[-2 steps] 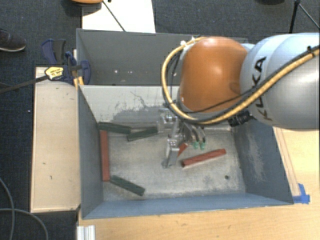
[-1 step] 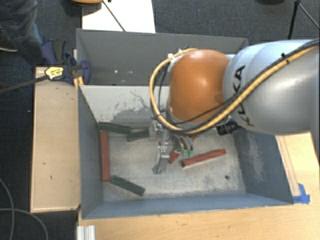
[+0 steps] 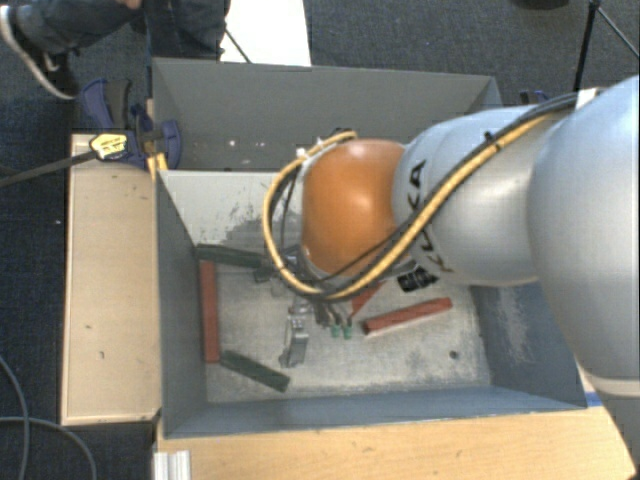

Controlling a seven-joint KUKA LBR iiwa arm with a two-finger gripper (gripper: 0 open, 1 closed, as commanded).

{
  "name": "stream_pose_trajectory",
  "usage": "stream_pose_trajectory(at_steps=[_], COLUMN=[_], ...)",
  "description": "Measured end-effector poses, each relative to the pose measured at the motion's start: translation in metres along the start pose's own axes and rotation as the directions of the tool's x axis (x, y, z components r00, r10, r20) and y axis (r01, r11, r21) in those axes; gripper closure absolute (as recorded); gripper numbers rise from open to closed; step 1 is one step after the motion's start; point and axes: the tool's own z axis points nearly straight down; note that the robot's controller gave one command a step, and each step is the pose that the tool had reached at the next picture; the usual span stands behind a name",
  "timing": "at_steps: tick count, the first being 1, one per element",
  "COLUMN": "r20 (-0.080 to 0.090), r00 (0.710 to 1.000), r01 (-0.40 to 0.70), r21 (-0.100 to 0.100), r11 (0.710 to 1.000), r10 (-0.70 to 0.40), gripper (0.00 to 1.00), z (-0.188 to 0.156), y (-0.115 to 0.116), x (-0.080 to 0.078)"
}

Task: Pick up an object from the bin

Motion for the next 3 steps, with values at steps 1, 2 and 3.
stream_pose_trajectory(at_steps=[1,2,3], r20=[-0.004,-0.006,-0.006], r00=[0.998,0.987,0.987], r01=[-0.067,-0.158,-0.160], r21=[0.001,0.003,0.003], r11=[0.998,0.987,0.987], r10=[0.067,0.158,0.160], gripper=[0.00,1.00,1.00], z=[0.047,0.079,0.079], y=[0.006,0.014,0.014], x=[0.016,0.030,0.030])
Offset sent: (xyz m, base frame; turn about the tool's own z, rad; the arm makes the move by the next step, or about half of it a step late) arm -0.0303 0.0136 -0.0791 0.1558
